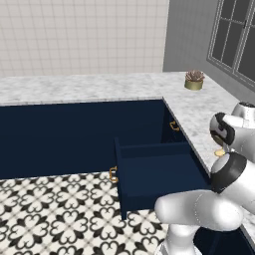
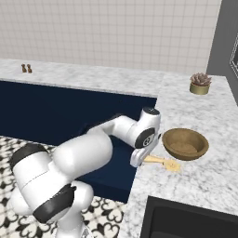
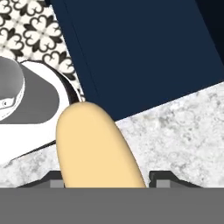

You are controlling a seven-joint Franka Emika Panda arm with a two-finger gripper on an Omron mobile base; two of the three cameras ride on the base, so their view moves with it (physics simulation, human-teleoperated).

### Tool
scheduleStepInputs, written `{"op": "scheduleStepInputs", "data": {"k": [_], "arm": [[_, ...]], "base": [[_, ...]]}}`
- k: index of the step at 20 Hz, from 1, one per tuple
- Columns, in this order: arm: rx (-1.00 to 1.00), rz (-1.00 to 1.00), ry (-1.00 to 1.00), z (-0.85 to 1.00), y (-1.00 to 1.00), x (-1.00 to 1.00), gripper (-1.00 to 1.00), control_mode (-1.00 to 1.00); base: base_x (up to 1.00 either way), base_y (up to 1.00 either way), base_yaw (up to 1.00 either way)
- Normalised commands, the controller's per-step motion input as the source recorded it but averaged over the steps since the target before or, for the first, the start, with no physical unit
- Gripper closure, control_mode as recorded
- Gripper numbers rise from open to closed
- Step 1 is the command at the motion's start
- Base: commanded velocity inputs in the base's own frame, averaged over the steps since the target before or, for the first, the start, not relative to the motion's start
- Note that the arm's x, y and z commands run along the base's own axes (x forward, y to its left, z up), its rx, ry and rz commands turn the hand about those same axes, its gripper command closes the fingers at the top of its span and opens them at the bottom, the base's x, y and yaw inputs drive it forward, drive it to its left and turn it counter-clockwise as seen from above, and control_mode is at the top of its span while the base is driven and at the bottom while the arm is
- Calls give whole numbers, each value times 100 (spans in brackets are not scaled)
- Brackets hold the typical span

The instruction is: Pick the pizza cutter from the drawer and place it on the counter.

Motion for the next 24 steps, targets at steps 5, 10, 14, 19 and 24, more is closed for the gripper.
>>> {"op": "scheduleStepInputs", "data": {"k": [5, 10, 14, 19, 24], "arm": [[2, 0, -3, -27, -77, -19, 100, -100], [0, 0, -9, -74, -16, 11, 100, -100], [0, 0, -15, -62, 0, 2, 100, -100], [0, 7, -1, -8, 0, 30, -100, -100], [-1, 8, 0, 9, 1, 24, -100, -100]], "base": [[0, 0, 0], [0, 0, 0], [0, 0, 0], [0, 0, 0], [0, 0, 0]]}}
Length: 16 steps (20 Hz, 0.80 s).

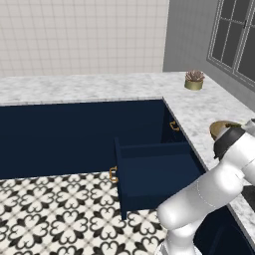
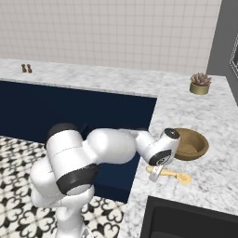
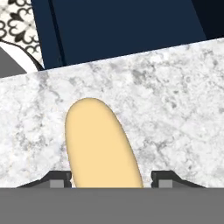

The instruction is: Pick the pizza cutter from the drawer and place it on the counter.

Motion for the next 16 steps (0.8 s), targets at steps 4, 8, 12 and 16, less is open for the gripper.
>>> {"op": "scheduleStepInputs", "data": {"k": [4, 8, 12, 16], "arm": [[0, 3, 0, 40, 4, -7, -100, -100], [0, 3, -7, 88, 9, -32, -100, -100], [-4, 4, 0, 100, 56, -3, -100, -100], [-15, 3, 3, 84, 100, 0, -100, -100]], "base": [[0, 0, 0], [0, 0, 0], [0, 0, 0], [0, 0, 0]]}}
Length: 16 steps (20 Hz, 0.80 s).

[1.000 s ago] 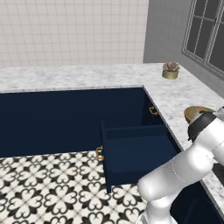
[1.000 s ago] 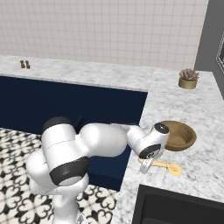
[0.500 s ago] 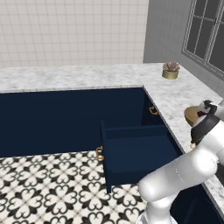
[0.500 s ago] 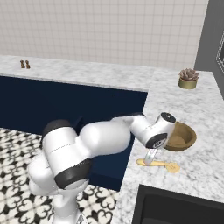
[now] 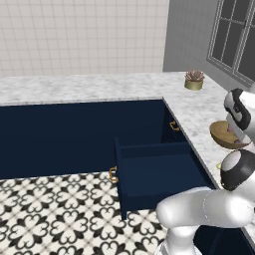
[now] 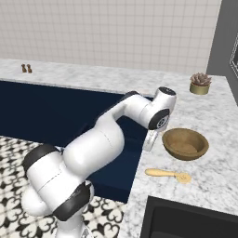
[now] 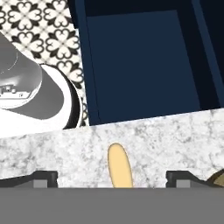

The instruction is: Pick the pizza cutter from the drawer and place it on the counter.

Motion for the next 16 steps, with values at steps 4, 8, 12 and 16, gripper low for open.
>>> {"op": "scheduleStepInputs", "data": {"k": [4, 8, 12, 16], "arm": [[0, 2, 0, 18, 80, 0, -100, -100], [0, 9, 1, 35, 66, 0, -100, -100], [0, 10, 0, 58, 39, 0, -100, -100], [0, 4, -1, 71, 59, 0, -100, -100]], "base": [[0, 0, 0], [0, 0, 0], [0, 0, 0], [0, 0, 0]]}}
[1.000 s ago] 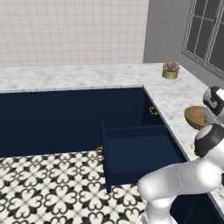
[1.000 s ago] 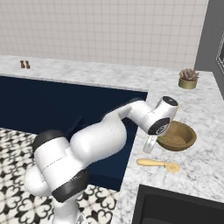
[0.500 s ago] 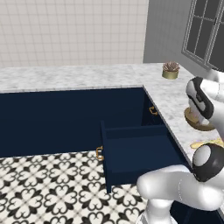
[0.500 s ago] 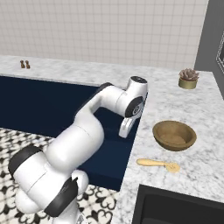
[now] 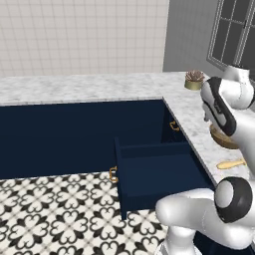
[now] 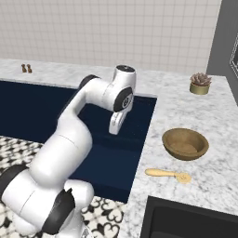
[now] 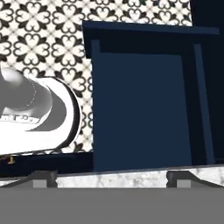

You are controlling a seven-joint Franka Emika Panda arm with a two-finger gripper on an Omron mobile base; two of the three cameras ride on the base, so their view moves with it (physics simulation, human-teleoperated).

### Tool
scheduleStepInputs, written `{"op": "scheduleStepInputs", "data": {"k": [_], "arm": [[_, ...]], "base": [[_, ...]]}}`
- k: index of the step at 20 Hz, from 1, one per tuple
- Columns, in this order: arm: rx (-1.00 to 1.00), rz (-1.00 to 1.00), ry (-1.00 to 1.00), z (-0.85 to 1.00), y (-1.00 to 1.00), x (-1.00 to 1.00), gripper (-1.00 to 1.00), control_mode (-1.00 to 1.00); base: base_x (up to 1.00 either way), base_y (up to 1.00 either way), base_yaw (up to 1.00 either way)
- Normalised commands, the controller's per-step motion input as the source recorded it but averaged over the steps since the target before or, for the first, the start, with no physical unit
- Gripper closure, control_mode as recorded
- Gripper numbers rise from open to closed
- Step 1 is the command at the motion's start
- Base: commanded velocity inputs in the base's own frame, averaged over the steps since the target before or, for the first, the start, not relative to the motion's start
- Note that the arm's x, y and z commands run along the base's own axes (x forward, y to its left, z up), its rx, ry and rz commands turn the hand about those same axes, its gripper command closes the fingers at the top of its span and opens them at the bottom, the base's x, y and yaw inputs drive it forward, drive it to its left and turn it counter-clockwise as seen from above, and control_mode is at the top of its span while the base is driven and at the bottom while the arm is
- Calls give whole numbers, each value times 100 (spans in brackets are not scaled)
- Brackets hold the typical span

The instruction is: Pick the pizza cutter from the drawer and place it on the counter.

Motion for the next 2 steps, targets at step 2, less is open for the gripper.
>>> {"op": "scheduleStepInputs", "data": {"k": [2], "arm": [[0, 9, 1, 72, 58, -11, -100, -100]], "base": [[0, 0, 0]]}}
